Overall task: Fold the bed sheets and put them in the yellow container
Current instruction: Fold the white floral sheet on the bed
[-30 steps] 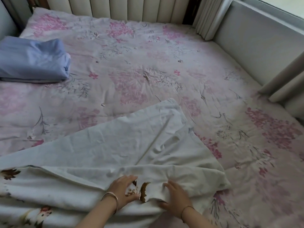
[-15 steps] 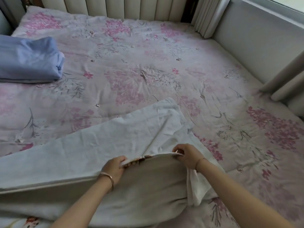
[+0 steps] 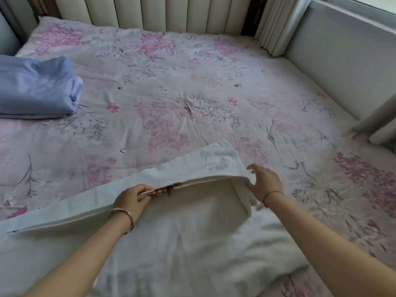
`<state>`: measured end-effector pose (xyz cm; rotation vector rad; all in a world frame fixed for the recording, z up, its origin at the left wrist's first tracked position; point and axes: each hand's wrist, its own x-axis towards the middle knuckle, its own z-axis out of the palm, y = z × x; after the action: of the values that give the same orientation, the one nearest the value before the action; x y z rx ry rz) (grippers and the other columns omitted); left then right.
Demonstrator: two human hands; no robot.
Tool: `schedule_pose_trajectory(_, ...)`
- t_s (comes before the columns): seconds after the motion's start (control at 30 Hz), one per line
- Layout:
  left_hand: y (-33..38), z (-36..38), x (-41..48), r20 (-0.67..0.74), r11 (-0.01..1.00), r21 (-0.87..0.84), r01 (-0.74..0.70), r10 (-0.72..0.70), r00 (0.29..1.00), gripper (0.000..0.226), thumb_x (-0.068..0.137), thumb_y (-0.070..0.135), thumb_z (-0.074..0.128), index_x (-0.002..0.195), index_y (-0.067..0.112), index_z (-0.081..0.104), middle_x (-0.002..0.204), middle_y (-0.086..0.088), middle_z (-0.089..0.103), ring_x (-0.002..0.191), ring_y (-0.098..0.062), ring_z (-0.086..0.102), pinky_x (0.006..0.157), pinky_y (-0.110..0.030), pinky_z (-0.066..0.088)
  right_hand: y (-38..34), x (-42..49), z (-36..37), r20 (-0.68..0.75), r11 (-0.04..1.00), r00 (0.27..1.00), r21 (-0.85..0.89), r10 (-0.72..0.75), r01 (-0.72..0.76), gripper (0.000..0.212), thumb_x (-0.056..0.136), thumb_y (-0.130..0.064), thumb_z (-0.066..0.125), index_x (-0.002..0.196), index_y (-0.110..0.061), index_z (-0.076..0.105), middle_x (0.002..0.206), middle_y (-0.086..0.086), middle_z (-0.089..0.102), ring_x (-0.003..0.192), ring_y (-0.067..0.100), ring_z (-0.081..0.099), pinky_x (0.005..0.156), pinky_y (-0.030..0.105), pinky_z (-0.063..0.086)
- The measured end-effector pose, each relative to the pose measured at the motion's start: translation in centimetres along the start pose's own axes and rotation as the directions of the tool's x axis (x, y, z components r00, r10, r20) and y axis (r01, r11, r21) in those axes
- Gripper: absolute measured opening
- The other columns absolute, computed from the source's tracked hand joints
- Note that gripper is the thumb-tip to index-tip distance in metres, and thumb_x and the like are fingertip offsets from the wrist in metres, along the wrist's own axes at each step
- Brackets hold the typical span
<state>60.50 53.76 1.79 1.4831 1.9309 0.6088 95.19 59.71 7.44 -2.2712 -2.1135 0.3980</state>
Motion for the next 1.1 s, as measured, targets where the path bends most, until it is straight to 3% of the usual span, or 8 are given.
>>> schedule_pose_trajectory(0.13,-2.8,1.1,0.8,0.092,0.978,0.184,0.093,-0.111,0.99,0.035,0.088,0.026,0.062,0.122,0.026,0.057,0.122,-0.001,0.061,0.114,-0.024,0.055,0.093,-0.036,0.046,2.4,-0.2,3.5,0.261,0.985,0.958,0.09,0.118,-0.145,0.077,0.08,-0.037,0.071,0.144,-0.022,0.029,0.144,0.006,0.039,0.126,0.026,0.044,0.102,0.036,0.04)
schedule_pose_trajectory(0.33,-4.1,3.5,1.8,0.115,0.971,0.235,0.052,-0.081,0.99,0.059,0.091,0.033,0.056,0.144,0.022,0.031,0.145,0.0,0.038,0.133,-0.022,0.033,0.109,-0.032,0.03,3.7,0.3,6.8,0.253,0.957,0.963,0.245,0.091,-0.154,0.1,0.067,-0.046,0.079,0.146,-0.022,0.023,0.142,0.003,0.041,0.125,0.026,0.044,0.107,0.046,0.033)
schedule_pose_trajectory(0.5,-4.9,4.6,3.0,0.071,0.946,0.322,0.029,-0.055,0.996,0.062,0.09,0.038,0.056,0.144,0.021,0.03,0.147,0.002,0.036,0.136,-0.021,0.029,0.112,-0.031,0.023,4.4,0.4,7.8,0.21,0.999,0.978,0.054,-0.016,0.004,0.038,0.08,-0.035,0.066,0.116,-0.028,0.057,0.125,-0.006,0.052,0.114,0.019,0.051,0.095,0.035,0.041)
schedule_pose_trajectory(0.53,-5.1,4.6,3.2,0.052,0.944,0.328,0.035,-0.055,0.997,0.062,0.089,0.038,0.056,0.143,0.021,0.032,0.145,0.0,0.039,0.135,-0.023,0.03,0.111,-0.033,0.024,4.3,0.5,7.7,0.178,0.993,0.984,0.115,0.008,-0.029,0.012,0.083,-0.026,0.062,0.095,-0.026,0.062,0.107,-0.004,0.058,0.1,0.021,0.056,0.083,0.032,0.045)
schedule_pose_trajectory(0.63,-5.2,4.6,4.5,0.018,0.941,0.331,0.072,-0.082,0.996,0.047,0.089,0.04,0.055,0.131,0.019,0.047,0.13,-0.004,0.054,0.122,-0.026,0.043,0.101,-0.034,0.033,4.3,2.3,6.5,0.142,0.957,0.984,0.256,0.104,-0.138,0.022,0.089,-0.019,0.05,0.068,-0.021,0.056,0.067,-0.002,0.055,0.068,0.024,0.053,0.051,0.029,0.039)
schedule_pose_trajectory(0.87,-3.1,3.2,8.0,-0.072,0.999,-0.026,-0.029,0.027,0.997,0.021,0.088,0.014,0.063,0.07,0.017,0.052,0.076,-0.006,0.055,0.072,-0.026,0.055,0.063,-0.035,0.039,1.9,10.5,0.2,-0.177,0.864,0.975,0.503,0.134,-0.028,0.025,0.092,-0.015,0.052,0.069,-0.024,0.05,0.05,0.0,0.05,0.044,0.019,0.052,0.053,0.03,0.04)
schedule_pose_trajectory(1.0,-2.9,2.8,10.7,-0.174,0.999,-0.038,-0.009,0.002,0.985,0.013,0.089,0.017,0.061,0.077,0.015,0.055,0.08,-0.007,0.06,0.075,-0.03,0.056,0.063,-0.036,0.04,-0.6,15.6,-0.2,-0.18,0.902,0.976,0.43,0.126,-0.038,0.007,0.09,-0.021,0.057,0.094,-0.02,0.063,0.078,0.005,0.064,0.075,0.023,0.059,0.067,0.03,0.039)
schedule_pose_trajectory(1.1,-3.0,4.1,12.3,-0.059,0.997,-0.065,0.046,-0.05,0.997,0.004,0.089,0.022,0.061,0.088,0.025,0.058,0.087,-0.001,0.066,0.081,-0.027,0.063,0.073,-0.038,0.05,0.2,17.3,3.4,0.075,0.939,0.977,0.27,0.202,-0.215,0.042,0.083,-0.035,0.066,0.12,-0.018,0.055,0.117,0.001,0.063,0.113,0.024,0.054,0.096,0.032,0.036)
